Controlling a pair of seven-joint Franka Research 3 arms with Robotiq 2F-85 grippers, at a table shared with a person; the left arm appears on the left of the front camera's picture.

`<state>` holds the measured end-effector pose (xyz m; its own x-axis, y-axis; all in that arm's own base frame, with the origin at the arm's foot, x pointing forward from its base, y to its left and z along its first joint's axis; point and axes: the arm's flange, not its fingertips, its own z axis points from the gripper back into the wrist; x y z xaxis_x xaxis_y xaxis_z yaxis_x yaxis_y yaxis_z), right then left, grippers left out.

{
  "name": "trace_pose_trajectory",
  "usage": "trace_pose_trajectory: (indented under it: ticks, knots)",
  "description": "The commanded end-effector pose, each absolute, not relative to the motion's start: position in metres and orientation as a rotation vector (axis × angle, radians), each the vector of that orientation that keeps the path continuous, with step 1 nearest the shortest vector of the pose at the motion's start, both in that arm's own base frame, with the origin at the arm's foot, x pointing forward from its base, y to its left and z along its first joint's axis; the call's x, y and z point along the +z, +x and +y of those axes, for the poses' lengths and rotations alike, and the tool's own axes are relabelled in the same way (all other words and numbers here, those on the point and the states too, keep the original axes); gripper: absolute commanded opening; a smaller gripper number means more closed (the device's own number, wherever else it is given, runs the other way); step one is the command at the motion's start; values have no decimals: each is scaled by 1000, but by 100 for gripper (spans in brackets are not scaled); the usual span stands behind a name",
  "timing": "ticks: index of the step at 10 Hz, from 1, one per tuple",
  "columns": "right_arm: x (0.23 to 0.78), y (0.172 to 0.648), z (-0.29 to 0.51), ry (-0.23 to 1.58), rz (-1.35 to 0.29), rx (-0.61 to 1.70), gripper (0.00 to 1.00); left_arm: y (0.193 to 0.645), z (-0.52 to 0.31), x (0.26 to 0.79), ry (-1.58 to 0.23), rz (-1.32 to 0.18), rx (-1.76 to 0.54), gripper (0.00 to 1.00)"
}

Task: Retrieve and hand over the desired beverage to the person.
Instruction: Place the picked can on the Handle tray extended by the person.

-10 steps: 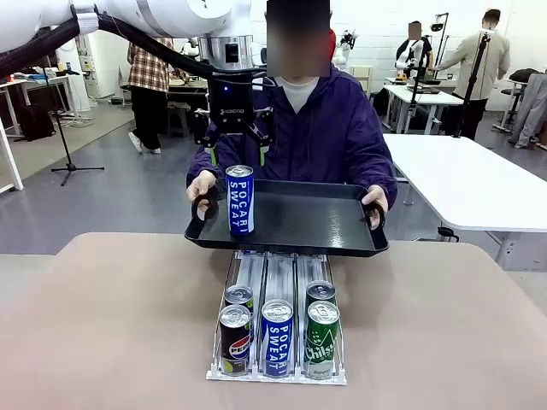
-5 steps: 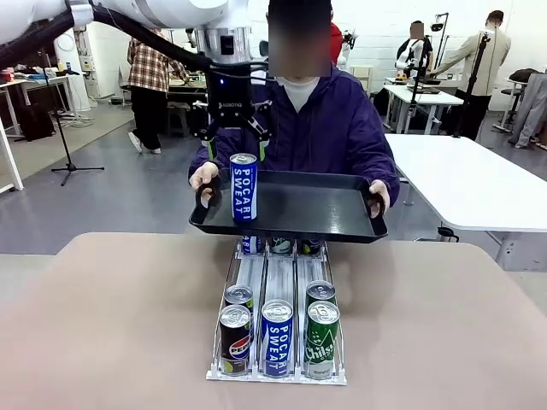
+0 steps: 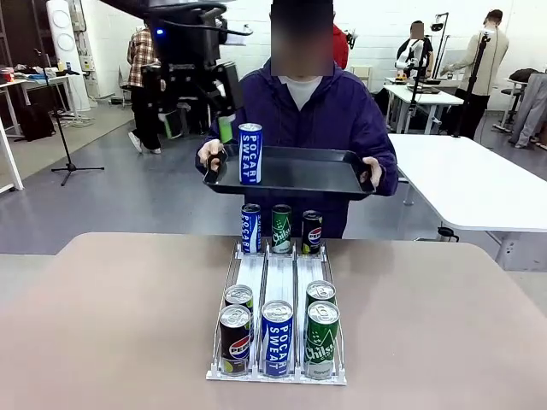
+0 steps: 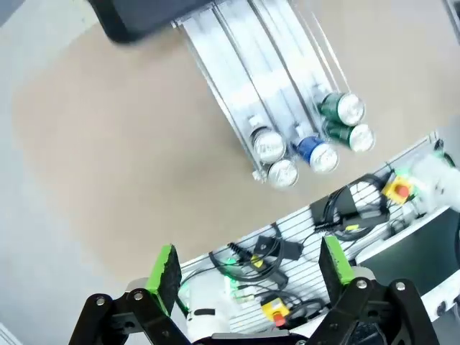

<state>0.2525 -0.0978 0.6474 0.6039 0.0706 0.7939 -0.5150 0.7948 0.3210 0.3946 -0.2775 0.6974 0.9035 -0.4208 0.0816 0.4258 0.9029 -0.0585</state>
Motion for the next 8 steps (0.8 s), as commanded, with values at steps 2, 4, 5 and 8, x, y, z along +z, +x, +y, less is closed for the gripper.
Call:
trace_pose_trajectory:
  ticks: [2,4,5,8]
  knots:
    - [646,253,-97,594,-870,380,100,372,-250,662,-129,-105,-467,100]
    - [646,253,-97,594,-870,380,100,380,-263,676,-76,-70,-460,100]
    - [646,253,-97,594,-870,380,100,380,-263,676,-76,-70,-460,100]
    - [646,253,-97,594,-870,380,100,380,-263,676,-76,-70,-460,100]
